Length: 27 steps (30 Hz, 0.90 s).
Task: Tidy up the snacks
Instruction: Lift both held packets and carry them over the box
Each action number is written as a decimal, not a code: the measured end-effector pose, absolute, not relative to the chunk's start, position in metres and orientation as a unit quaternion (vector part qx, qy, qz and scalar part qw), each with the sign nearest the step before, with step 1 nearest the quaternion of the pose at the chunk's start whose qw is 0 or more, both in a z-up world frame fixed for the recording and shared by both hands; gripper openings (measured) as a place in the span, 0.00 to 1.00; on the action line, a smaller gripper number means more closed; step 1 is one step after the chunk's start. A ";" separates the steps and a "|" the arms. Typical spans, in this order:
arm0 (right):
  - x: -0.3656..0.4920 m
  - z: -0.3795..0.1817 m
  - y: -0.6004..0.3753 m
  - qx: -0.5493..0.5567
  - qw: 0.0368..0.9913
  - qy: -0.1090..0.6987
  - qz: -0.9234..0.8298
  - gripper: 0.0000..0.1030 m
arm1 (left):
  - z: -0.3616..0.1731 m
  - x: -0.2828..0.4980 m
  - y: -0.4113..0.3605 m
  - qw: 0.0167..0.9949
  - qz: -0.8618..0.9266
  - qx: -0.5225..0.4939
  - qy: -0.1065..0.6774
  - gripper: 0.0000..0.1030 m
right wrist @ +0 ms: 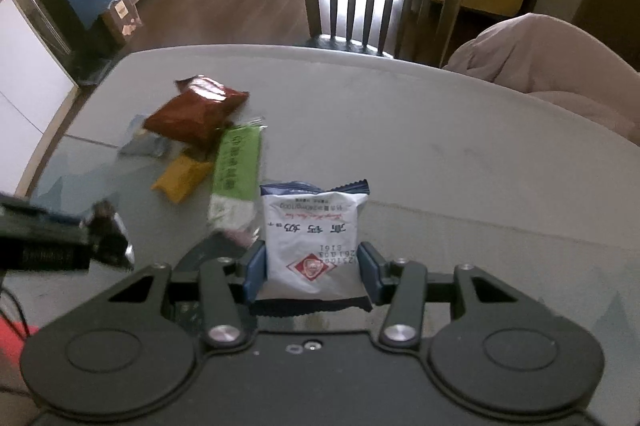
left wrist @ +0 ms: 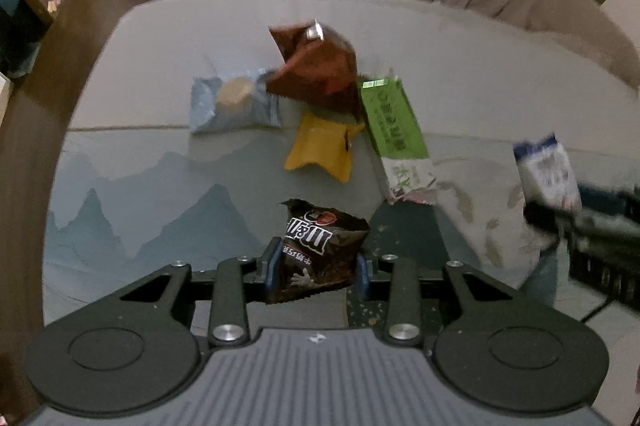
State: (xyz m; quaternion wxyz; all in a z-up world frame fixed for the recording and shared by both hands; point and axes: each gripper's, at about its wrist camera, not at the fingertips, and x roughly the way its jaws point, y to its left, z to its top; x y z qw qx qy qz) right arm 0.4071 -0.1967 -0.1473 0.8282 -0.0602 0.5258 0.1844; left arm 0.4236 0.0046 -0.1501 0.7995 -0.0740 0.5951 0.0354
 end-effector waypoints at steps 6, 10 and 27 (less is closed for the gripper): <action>0.368 -0.110 -0.200 -0.059 0.845 0.500 0.179 0.46 | -0.100 0.400 0.011 0.835 0.035 -0.068 0.546 0.33; 0.346 -0.083 -0.202 -0.056 0.859 0.479 0.172 0.46 | -0.067 0.378 0.013 0.857 0.038 -0.056 0.511 0.33; 0.240 -0.028 -0.182 -0.077 0.865 0.461 0.184 0.46 | -0.022 0.267 0.021 0.858 -0.006 -0.021 0.513 0.33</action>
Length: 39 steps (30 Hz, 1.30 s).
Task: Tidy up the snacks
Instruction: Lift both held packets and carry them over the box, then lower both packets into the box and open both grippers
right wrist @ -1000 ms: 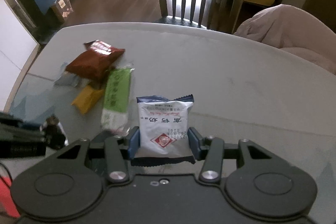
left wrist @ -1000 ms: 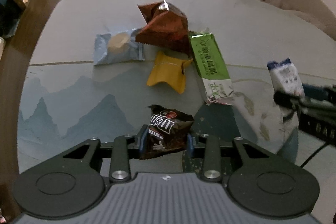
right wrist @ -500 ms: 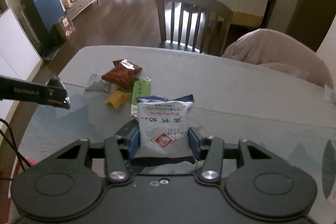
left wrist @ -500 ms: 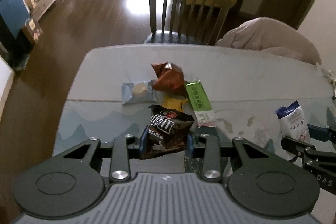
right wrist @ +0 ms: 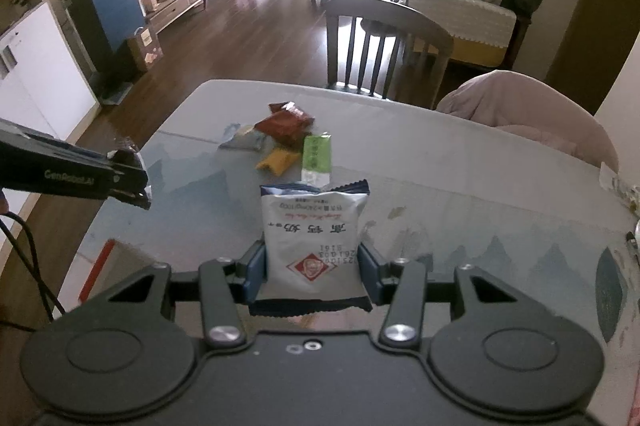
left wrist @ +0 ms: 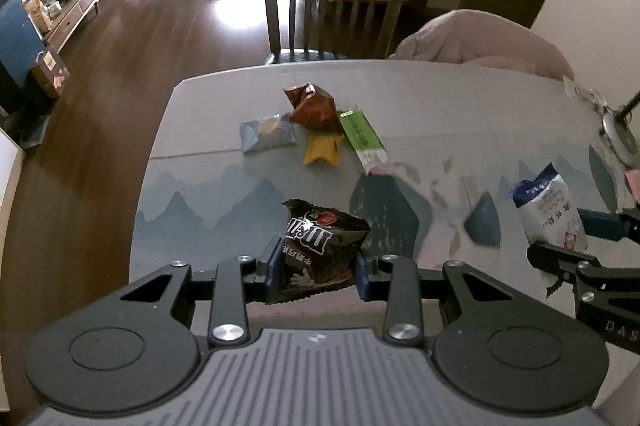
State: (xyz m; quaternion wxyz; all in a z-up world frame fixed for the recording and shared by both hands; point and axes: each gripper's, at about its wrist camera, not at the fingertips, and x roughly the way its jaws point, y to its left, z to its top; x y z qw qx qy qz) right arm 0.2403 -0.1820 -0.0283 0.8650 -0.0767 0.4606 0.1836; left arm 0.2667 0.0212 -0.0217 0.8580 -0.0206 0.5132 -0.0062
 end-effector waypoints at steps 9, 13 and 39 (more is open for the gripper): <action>0.196 -0.029 -0.170 -0.087 0.860 0.464 0.193 0.46 | -0.025 0.213 0.027 0.850 -0.032 -0.008 0.526 0.34; 0.179 -0.037 -0.161 -0.091 0.854 0.471 0.201 0.46 | -0.036 0.194 0.030 0.840 -0.044 -0.007 0.540 0.34; 0.122 -0.149 -0.131 -0.074 0.797 0.561 0.209 0.46 | -0.146 0.159 0.029 0.780 -0.033 -0.002 0.625 0.34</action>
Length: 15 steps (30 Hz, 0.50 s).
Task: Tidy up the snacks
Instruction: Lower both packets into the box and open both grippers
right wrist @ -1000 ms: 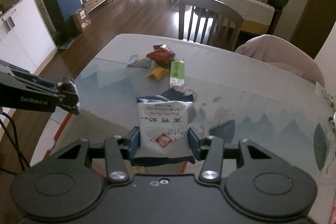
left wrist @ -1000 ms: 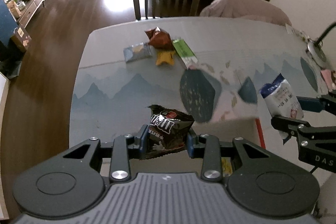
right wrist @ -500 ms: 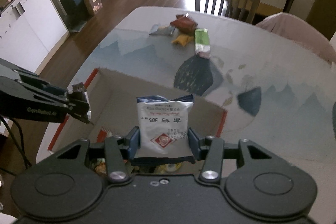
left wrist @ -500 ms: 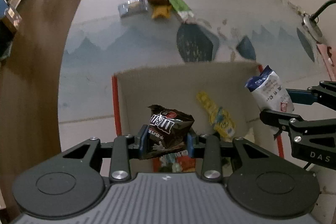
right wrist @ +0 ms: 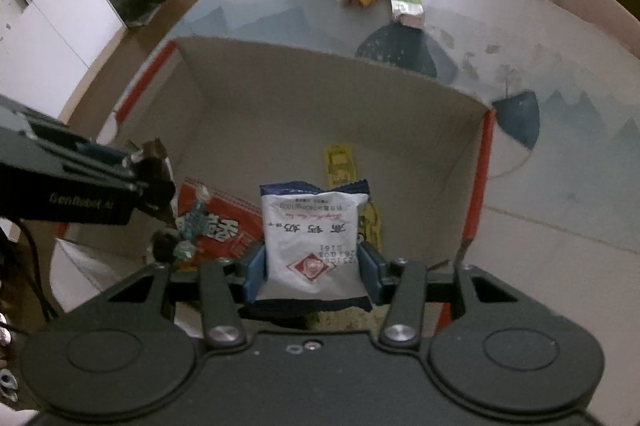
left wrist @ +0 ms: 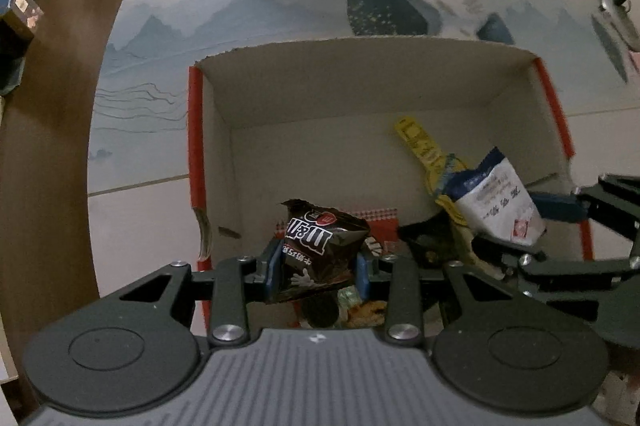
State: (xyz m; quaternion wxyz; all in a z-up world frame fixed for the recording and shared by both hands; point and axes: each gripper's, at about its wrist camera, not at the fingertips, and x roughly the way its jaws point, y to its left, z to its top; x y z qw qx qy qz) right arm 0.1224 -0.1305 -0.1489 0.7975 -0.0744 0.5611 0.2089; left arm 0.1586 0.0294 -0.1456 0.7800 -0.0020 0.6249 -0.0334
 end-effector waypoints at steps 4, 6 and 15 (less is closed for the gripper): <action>0.127 -0.166 -0.126 -0.076 0.790 0.573 0.204 0.46 | -0.160 0.171 0.025 0.768 -0.032 0.000 0.640 0.34; 0.130 -0.171 -0.124 -0.076 0.786 0.578 0.203 0.46 | -0.167 0.177 0.024 0.762 -0.026 0.004 0.648 0.34; 0.139 -0.181 -0.120 -0.073 0.780 0.592 0.192 0.46 | -0.184 0.191 0.016 0.745 -0.025 0.017 0.666 0.34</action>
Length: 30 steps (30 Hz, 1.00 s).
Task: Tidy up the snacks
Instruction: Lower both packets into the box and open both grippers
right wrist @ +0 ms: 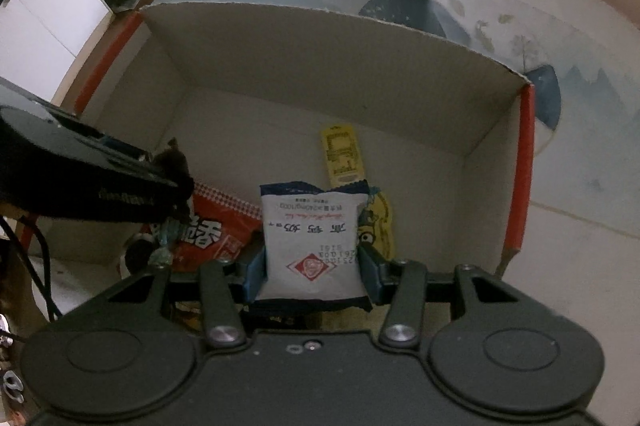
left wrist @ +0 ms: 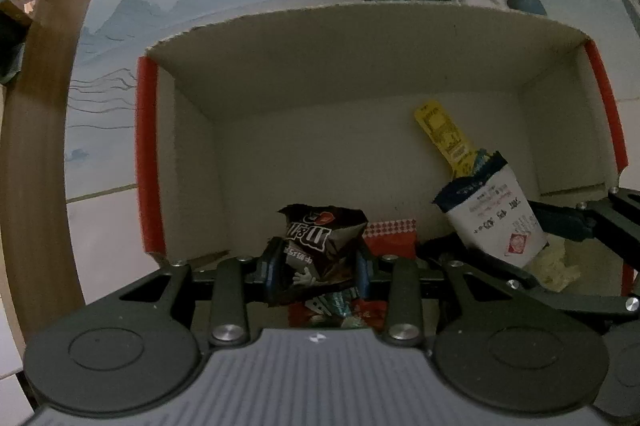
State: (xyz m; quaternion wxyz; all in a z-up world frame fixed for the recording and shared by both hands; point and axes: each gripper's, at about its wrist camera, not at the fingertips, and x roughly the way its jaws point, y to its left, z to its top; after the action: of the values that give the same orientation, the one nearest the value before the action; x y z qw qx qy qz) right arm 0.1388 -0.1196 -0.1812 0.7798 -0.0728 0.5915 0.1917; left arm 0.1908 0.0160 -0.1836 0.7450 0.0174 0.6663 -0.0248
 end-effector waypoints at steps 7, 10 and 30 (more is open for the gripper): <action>0.141 -0.185 -0.119 -0.063 0.776 0.598 0.191 0.46 | -0.189 0.193 0.014 0.738 -0.025 0.024 0.674 0.34; 0.143 -0.185 -0.120 -0.055 0.776 0.599 0.189 0.47 | -0.190 0.193 0.015 0.736 -0.025 0.020 0.676 0.34; 0.128 -0.149 -0.130 -0.045 0.803 0.564 0.189 0.70 | -0.151 0.172 0.024 0.779 -0.048 -0.010 0.626 0.50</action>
State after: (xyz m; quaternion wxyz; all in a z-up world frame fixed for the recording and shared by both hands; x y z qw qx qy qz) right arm 0.1284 -0.1303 -0.1487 0.8027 -0.0452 0.5639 0.1891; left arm 0.1723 0.0244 -0.1508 0.7785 -0.0101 0.6257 -0.0479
